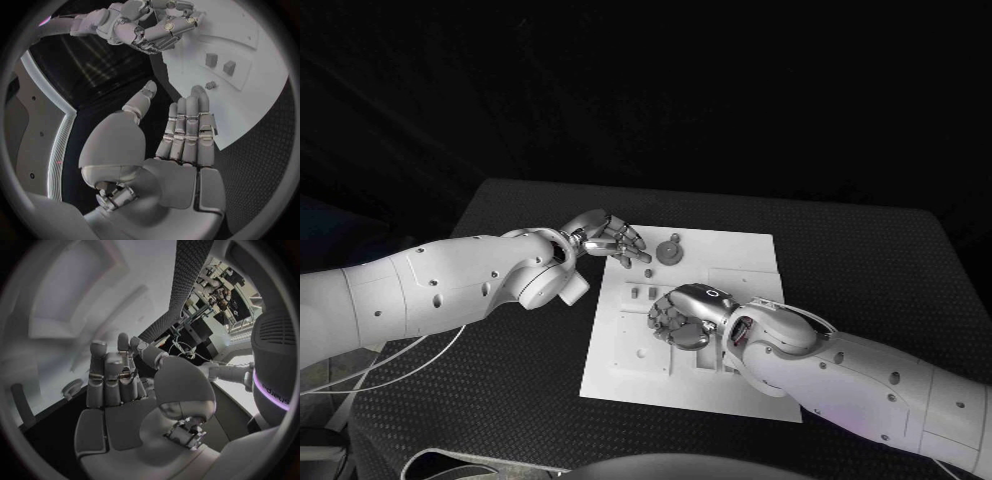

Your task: Assemble the parts on the task board

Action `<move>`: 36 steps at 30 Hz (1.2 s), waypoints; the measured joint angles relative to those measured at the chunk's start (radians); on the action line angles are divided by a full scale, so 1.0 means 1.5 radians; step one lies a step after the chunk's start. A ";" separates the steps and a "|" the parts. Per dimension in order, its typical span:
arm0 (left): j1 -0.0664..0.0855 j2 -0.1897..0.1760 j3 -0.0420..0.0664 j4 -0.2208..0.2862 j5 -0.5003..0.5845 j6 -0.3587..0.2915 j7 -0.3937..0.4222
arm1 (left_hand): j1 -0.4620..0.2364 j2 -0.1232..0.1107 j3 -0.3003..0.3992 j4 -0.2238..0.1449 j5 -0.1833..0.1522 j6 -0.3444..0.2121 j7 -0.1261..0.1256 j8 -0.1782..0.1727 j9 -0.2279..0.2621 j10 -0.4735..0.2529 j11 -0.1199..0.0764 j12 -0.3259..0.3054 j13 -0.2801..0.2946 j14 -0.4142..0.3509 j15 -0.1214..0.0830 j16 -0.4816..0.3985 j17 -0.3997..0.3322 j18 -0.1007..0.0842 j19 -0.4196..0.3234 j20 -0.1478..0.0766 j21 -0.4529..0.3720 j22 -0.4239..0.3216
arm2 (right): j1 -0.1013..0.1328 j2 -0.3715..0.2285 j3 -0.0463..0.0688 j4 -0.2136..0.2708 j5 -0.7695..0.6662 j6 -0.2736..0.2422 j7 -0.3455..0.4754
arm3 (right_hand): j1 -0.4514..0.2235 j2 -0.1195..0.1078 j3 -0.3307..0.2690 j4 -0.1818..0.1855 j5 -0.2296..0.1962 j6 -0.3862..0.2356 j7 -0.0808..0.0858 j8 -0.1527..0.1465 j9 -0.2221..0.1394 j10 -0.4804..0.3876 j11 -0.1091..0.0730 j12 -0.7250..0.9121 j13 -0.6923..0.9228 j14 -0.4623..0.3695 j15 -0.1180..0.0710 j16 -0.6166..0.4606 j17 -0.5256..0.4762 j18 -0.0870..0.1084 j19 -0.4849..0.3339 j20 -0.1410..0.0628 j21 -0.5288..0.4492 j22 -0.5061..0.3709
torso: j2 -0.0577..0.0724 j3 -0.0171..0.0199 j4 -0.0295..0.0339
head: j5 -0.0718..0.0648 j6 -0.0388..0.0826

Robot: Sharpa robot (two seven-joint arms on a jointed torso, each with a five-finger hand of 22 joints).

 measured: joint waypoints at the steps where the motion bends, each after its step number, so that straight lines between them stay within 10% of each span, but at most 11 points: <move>1: 0.000 0.000 0.000 0.000 0.000 0.000 0.000 | 0.000 0.000 0.000 0.000 0.000 0.000 0.000 0.000 0.000 0.000 0.000 0.000 0.000 0.000 0.000 0.000 0.000 0.000 0.000 0.000 0.000 0.000 | 0.000 0.000 0.000 0.000 -0.002 0.000 0.000 | 0.000 0.000 0.000 0.000 0.000 0.002 -0.002 0.000 0.000 0.001 -0.001 0.005 0.009 0.000 0.000 0.000 0.000 0.000 0.000 0.000 0.000 0.000 | 0.000 0.0000 0.0000 | 0.000 0.000; 36: 0.000 0.000 0.000 0.000 0.001 0.001 -0.001 | 0.000 0.000 0.000 0.000 0.000 -0.002 0.002 0.000 -0.001 -0.005 0.000 0.000 -0.001 0.000 0.000 -0.003 0.002 0.000 0.000 0.000 0.000 0.000 | -0.001 0.008 -0.010 -0.015 -0.015 0.000 0.002 | 0.010 -0.006 -0.001 -0.001 0.000 -0.007 0.007 -0.008 -0.014 -0.050 0.006 0.001 0.074 -0.004 0.002 0.000 0.005 0.000 -0.006 0.001 0.000 0.000 | 0.000 0.0002 -0.0003 | 0.006 -0.005</move>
